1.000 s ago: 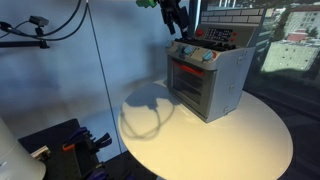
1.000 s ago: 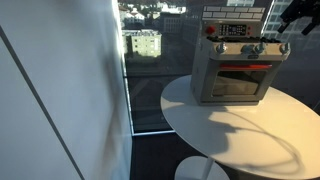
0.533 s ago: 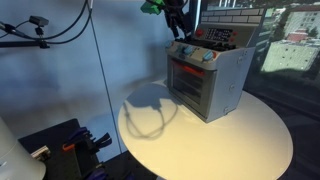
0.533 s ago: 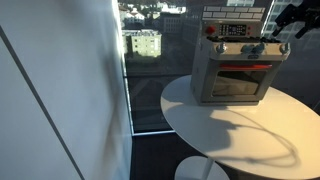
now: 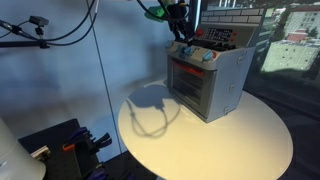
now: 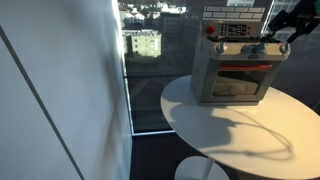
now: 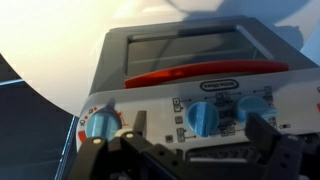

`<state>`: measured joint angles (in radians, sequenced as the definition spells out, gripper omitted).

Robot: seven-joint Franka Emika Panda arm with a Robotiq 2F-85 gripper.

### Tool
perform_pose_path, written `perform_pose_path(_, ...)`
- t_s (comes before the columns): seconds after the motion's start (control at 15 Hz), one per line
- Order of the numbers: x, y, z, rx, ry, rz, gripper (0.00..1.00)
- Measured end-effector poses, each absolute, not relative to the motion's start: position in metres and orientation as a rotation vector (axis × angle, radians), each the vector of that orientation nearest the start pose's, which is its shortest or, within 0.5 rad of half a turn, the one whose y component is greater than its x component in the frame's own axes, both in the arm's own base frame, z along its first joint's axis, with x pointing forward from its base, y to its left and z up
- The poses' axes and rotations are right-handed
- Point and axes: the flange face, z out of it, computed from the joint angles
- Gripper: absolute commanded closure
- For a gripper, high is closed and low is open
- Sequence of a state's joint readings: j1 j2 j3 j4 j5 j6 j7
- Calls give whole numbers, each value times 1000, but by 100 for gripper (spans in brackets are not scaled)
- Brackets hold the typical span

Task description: Turn the second right switch to the right

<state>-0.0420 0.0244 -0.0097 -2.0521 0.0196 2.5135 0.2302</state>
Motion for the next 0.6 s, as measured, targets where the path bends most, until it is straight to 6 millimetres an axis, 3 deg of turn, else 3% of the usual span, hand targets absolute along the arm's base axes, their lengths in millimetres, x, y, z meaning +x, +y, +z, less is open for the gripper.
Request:
perform_pose_path(0.53, 601, -29, 466, -2978, 418, -685, 0)
perform_pose_path(0.6, 602, -29, 465, -2978, 418, -686, 4)
